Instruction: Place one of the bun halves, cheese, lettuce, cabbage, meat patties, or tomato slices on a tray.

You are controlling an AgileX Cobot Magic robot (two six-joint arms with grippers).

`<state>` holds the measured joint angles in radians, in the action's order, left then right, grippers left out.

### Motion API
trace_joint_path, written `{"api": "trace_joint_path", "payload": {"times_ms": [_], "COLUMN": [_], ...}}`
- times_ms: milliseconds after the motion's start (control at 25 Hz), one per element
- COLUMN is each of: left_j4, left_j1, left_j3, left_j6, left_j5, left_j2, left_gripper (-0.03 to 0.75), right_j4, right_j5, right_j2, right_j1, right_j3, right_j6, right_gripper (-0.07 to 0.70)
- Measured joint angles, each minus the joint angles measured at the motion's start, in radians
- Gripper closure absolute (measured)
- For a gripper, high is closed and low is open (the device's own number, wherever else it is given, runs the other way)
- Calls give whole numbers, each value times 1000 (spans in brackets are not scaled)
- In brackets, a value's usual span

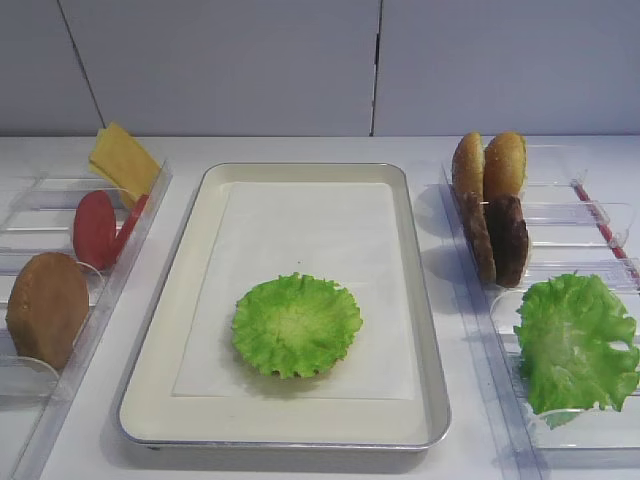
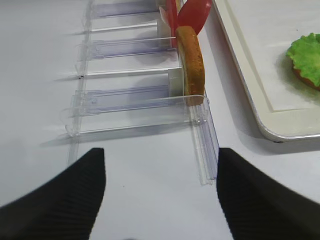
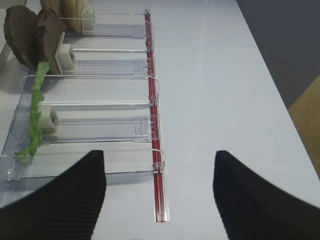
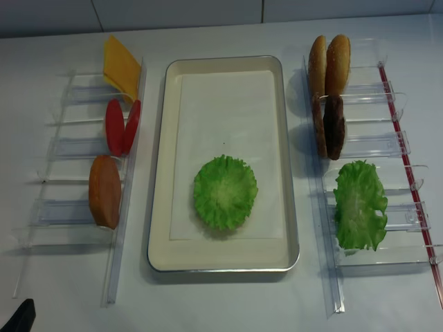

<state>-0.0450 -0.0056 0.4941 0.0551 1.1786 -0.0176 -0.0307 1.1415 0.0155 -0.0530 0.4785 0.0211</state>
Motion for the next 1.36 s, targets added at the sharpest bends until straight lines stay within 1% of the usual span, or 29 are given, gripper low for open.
{"api": "trace_joint_path", "payload": {"times_ms": [160,480,680,760,1360], "left_j4": [0,0,0,0,0], "left_j1": [0,0,0,0,0], "left_j3": [0,0,0,0,0], "left_j6": [0,-2,-2,-2,-2], "left_j5": [0,0,0,0,0], "left_j2": [0,0,0,0,0], "left_gripper": [264,264,264,264,264], "right_j4": [0,0,0,0,0], "right_j5": [0,0,0,0,0], "right_j2": [0,0,0,0,0], "right_j1": [0,0,0,0,0], "right_j3": [0,0,0,0,0], "right_j6": [0,0,0,0,0], "right_gripper": [148,147,65,52,47]}}
